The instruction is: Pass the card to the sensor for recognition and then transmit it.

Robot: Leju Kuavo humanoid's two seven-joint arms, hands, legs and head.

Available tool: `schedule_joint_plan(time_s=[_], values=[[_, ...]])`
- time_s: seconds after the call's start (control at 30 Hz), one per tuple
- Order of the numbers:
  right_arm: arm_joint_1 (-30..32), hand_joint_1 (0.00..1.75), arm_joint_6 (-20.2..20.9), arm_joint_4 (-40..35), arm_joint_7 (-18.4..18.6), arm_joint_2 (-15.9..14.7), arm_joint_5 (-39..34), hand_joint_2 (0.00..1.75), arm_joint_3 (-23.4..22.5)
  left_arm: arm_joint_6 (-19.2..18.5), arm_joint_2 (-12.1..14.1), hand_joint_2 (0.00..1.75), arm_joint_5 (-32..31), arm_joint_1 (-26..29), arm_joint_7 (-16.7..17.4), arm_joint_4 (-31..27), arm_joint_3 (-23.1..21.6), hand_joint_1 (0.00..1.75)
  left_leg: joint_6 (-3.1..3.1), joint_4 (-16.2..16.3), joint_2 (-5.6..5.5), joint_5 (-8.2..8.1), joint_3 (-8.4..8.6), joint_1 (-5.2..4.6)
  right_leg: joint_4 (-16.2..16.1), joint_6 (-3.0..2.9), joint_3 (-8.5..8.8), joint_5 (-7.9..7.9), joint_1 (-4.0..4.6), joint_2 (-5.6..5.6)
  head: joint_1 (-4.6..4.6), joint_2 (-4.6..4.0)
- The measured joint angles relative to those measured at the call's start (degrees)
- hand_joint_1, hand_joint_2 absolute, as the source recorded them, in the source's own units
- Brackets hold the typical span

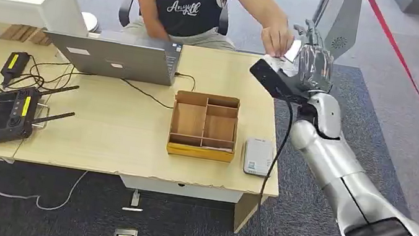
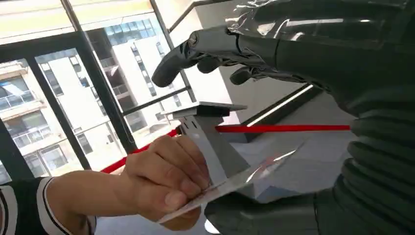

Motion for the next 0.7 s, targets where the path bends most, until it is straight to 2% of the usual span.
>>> schedule_joint_plan(time_s=[0.7], values=[[-0.6, 1.75, 0.0, 1.9, -0.7, 0.5, -2.7, 1.75, 2.5, -0.8, 0.0, 0.00, -1.5, -0.6, 0.4, -0.1, -1.3, 0.00, 0.00, 0.0, 0.00, 0.00, 0.00, 0.00, 0.0, 0.00, 0.00, 0.00, 0.00, 0.00, 0.00, 0.00]])
